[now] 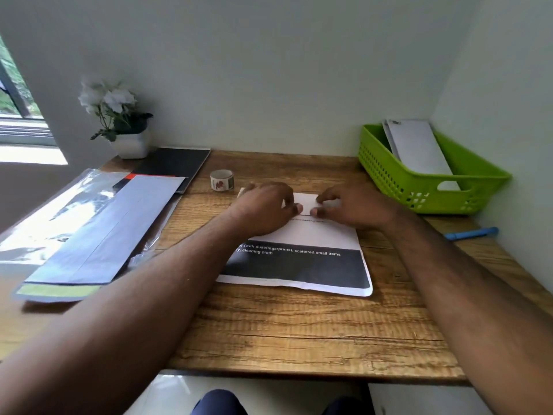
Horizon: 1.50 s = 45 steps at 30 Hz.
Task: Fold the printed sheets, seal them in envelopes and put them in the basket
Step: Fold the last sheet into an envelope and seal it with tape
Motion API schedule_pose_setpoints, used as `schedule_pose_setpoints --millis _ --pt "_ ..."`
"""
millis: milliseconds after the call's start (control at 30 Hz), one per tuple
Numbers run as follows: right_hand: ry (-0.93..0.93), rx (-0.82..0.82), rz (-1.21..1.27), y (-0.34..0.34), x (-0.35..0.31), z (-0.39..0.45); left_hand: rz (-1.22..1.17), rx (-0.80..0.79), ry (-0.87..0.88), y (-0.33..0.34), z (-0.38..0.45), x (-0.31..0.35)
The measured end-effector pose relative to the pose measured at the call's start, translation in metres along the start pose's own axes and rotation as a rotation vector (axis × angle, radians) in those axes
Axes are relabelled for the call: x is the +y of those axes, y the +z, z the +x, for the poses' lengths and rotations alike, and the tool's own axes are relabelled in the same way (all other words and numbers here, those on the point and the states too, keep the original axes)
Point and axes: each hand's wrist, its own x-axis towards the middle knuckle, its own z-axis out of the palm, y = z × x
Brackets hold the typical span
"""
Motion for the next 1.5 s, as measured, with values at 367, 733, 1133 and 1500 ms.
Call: schedule_pose_setpoints --millis 367,733,1133,1500 --pt "-0.095 -0.04 0.018 0.02 -0.022 0.007 0.022 -0.104 -0.018 0.015 0.008 0.006" --pt "0.129 0.077 -0.049 0.014 0.007 0.009 0.369 -0.079 -0.179 -0.01 -0.004 -0.02" --pt "-0.016 0.043 0.13 0.001 0.012 0.005 -0.007 -0.002 -0.085 -0.01 0.003 -0.013" --pt "-0.057 0.353 0.442 -0.008 0.0 -0.003 0.053 0.282 -0.069 -0.019 -0.003 -0.013"
